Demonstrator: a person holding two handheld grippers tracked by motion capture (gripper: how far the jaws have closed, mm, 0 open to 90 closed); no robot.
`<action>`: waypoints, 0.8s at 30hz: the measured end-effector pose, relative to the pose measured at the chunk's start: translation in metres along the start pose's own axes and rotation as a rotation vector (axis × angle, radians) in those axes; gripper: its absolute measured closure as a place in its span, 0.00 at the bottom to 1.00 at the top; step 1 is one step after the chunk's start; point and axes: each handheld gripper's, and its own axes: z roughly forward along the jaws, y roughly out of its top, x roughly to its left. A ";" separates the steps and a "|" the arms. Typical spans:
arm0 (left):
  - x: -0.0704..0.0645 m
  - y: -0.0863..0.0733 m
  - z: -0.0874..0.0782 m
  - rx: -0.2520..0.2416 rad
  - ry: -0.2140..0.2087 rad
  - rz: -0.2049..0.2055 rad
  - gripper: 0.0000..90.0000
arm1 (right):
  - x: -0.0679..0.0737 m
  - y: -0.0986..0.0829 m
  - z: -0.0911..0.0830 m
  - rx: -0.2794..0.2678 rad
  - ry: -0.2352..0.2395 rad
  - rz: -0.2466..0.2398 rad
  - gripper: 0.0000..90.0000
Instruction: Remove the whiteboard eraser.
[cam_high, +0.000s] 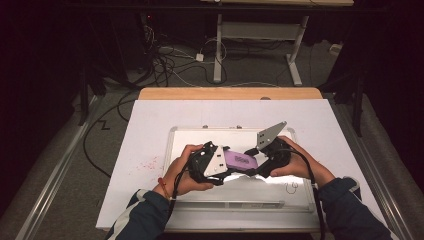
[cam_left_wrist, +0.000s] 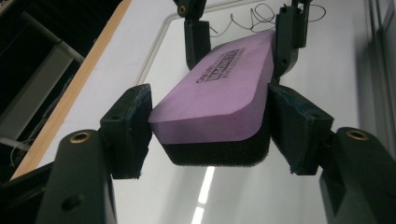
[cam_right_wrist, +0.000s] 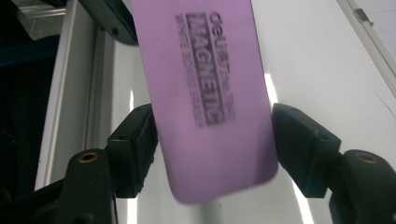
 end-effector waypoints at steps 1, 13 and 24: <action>-0.001 0.000 0.001 0.001 -0.006 -0.001 0.37 | 0.001 0.001 0.001 0.007 0.003 -0.007 0.39; 0.000 -0.009 -0.003 -0.001 0.067 -0.120 0.24 | 0.007 0.001 -0.001 -0.003 -0.066 0.000 0.43; 0.001 -0.070 -0.080 -0.079 0.290 -0.344 0.22 | 0.004 -0.027 -0.034 -0.006 -0.304 0.126 0.43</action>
